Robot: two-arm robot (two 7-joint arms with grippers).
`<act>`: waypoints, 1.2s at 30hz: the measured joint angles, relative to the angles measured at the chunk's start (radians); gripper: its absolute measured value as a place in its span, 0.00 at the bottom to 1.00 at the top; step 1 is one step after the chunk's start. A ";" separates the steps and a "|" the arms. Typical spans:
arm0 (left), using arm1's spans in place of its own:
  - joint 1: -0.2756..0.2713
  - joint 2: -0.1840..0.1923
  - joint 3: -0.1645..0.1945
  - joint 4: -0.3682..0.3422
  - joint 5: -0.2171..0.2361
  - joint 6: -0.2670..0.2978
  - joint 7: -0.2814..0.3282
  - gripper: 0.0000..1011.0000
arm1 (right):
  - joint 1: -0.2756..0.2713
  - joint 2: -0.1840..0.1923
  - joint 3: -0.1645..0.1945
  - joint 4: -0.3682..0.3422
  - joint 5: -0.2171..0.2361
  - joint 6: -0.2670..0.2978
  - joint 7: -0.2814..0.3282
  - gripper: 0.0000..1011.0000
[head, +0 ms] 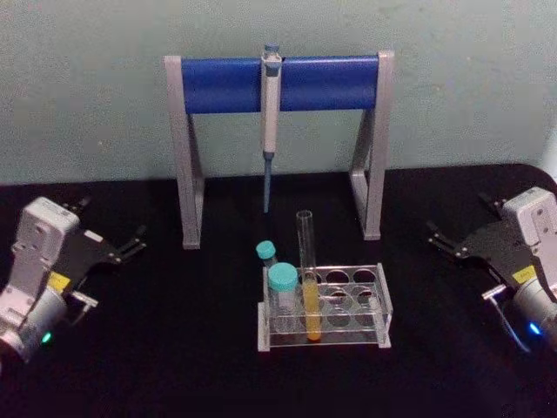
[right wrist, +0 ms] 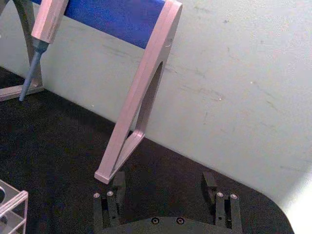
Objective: Pick up the test tube from the test tube rack, shake it, then place it back into the test tube rack.
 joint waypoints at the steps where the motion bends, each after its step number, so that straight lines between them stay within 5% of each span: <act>1: 0.000 0.000 0.000 0.000 0.000 0.000 0.000 0.99 | -0.006 0.000 0.005 -0.008 0.001 0.005 0.005 0.99; 17: 0.000 0.000 0.000 0.000 0.000 0.000 0.000 0.99 | -0.130 0.031 0.063 -0.179 0.104 0.047 0.121 0.99; 25: 0.000 0.000 0.000 0.000 0.000 0.000 0.000 0.99 | -0.173 0.023 0.069 -0.242 0.150 0.065 0.190 0.99; 36: 0.000 0.000 0.000 0.000 0.000 0.000 0.000 0.99 | -0.172 -0.012 0.050 -0.257 0.153 0.080 0.254 0.99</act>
